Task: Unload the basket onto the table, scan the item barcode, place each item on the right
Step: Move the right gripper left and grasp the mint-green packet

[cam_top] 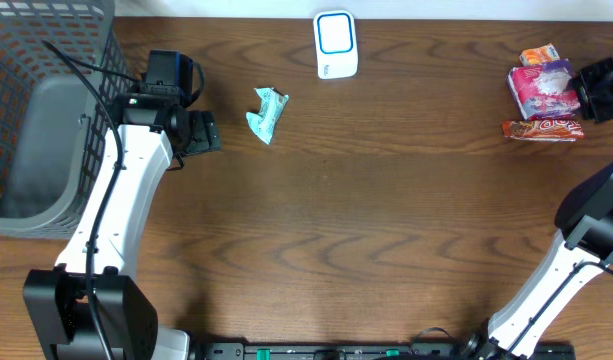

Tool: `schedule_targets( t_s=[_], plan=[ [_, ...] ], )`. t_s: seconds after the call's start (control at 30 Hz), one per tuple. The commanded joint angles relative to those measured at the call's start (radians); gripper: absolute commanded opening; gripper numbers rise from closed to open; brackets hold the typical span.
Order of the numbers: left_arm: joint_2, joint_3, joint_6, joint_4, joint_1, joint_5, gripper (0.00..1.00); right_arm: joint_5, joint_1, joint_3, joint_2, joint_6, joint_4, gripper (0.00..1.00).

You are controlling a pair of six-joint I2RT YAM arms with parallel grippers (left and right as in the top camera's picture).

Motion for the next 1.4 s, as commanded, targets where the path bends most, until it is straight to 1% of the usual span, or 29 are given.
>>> schedule_targets(
  t_s=[0.0, 0.03, 0.07, 0.13, 0.17, 0.2, 0.3, 0.33, 0.4, 0.5, 0.53, 0.77, 0.97, 1.03, 1.13, 1.2, 1.27, 1.37],
  plan=[
    [0.01, 0.004, 0.006, -0.002, 0.002, -0.02, 0.98, -0.296, 0.069, 0.023, -0.044, -0.164, -0.009, 0.37],
    [0.01, 0.004, 0.006, -0.002, 0.002, -0.02, 0.98, -0.339, 0.087, 0.018, -0.044, -0.19, -0.014, 0.38],
    [0.01, 0.005, 0.006, -0.002, 0.002, -0.02, 0.98, -0.377, 0.114, 0.014, -0.044, -0.224, -0.026, 0.45],
    [0.01, 0.004, 0.006, -0.002, 0.002, -0.02, 0.98, -0.391, 0.186, 0.01, -0.044, -0.285, -0.052, 0.6],
    [0.01, 0.004, 0.006, -0.002, 0.002, -0.02, 0.98, -0.391, 0.215, 0.008, -0.044, -0.31, -0.056, 0.65],
    [0.01, 0.004, 0.006, -0.002, 0.002, -0.02, 0.98, -0.39, 0.271, 0.003, -0.044, -0.35, -0.06, 0.74],
    [0.01, 0.004, 0.006, -0.002, 0.002, -0.02, 0.98, -0.355, 0.37, -0.006, -0.044, -0.376, -0.061, 0.79],
    [0.01, 0.004, 0.006, -0.002, 0.002, -0.02, 0.98, -0.323, 0.409, -0.008, -0.044, -0.376, -0.059, 0.8],
    [0.01, 0.004, 0.006, -0.002, 0.002, -0.02, 0.98, -0.246, 0.482, -0.011, -0.044, -0.376, -0.048, 0.86],
    [0.01, 0.004, 0.006, -0.002, 0.002, -0.02, 0.98, -0.11, 0.584, -0.011, -0.044, -0.375, -0.03, 0.91],
    [0.01, 0.004, 0.006, -0.002, 0.002, -0.02, 0.98, -0.034, 0.653, -0.012, -0.043, -0.375, -0.006, 0.99],
    [0.01, 0.004, 0.006, -0.002, 0.002, -0.02, 0.98, 0.131, 0.865, -0.029, -0.042, -0.295, 0.137, 0.99],
    [0.01, 0.004, 0.006, -0.003, 0.002, -0.02, 0.98, 0.194, 0.997, -0.029, -0.017, -0.279, 0.274, 0.99],
    [0.01, 0.004, 0.006, -0.002, 0.002, -0.02, 0.98, 0.219, 1.033, -0.029, -0.003, -0.251, 0.305, 0.99],
    [0.01, 0.004, 0.006, -0.002, 0.002, -0.02, 0.98, 0.279, 1.073, -0.029, 0.019, -0.164, 0.335, 0.99],
    [0.01, 0.004, 0.006, -0.002, 0.002, -0.02, 0.98, 0.308, 1.094, -0.029, 0.039, -0.119, 0.364, 0.96],
    [0.01, 0.004, 0.006, -0.002, 0.002, -0.02, 0.98, 0.31, 1.11, -0.029, 0.064, -0.113, 0.404, 0.94],
    [0.01, 0.004, 0.006, -0.002, 0.002, -0.02, 0.98, 0.313, 1.136, -0.029, 0.113, -0.114, 0.462, 0.94]
  ],
)
